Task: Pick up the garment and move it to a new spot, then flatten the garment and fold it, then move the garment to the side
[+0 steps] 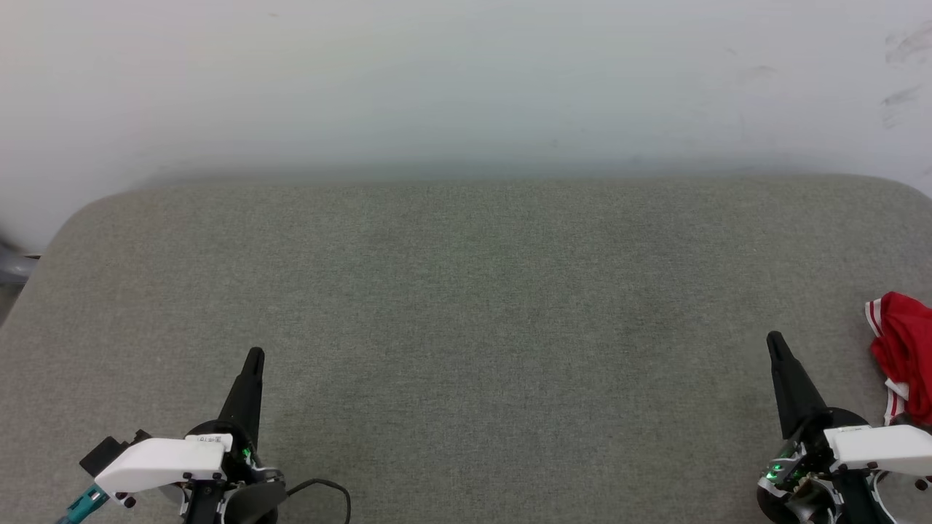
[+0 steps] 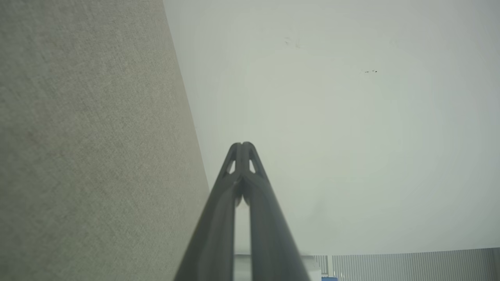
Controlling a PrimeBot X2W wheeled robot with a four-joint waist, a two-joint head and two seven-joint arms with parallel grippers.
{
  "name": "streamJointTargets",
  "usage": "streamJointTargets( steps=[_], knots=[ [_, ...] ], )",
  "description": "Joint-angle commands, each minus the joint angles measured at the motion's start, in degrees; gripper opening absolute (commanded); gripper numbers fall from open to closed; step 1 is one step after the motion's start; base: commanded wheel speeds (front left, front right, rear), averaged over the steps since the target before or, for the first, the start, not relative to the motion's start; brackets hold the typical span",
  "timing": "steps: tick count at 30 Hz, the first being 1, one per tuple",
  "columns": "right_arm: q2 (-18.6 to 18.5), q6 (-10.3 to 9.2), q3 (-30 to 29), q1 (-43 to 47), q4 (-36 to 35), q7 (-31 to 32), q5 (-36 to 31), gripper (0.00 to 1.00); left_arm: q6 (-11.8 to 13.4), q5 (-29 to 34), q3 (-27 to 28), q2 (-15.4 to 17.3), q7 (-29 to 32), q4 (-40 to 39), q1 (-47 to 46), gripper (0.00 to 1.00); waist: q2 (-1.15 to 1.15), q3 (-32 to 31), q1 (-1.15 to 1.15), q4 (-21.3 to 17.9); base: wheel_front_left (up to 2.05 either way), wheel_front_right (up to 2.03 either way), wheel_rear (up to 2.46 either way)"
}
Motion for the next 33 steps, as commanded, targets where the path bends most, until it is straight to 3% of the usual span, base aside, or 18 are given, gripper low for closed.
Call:
streamJointTargets(
  steps=[1, 33],
  knots=[
    [0.0, -0.02, -0.1, -1.4, 0.3, 0.3, 1.3, 0.0, -0.4, -1.0, 0.4, -0.2, 0.4, 0.1, -0.9, 0.0, 0.0, 0.0, 0.0, 0.0, 0.0, 0.0, 0.0],
    [0.3, -0.02, -0.4, -1.7, 0.9, 0.7, 2.9, 0.0, -0.7, -2.3, 1.2, -0.7, 1.1, 0.3, -1.1, 0.0, 0.0, 0.2, 0.0, -0.1, 0.0, 0.0, 0.0]
  ],
)
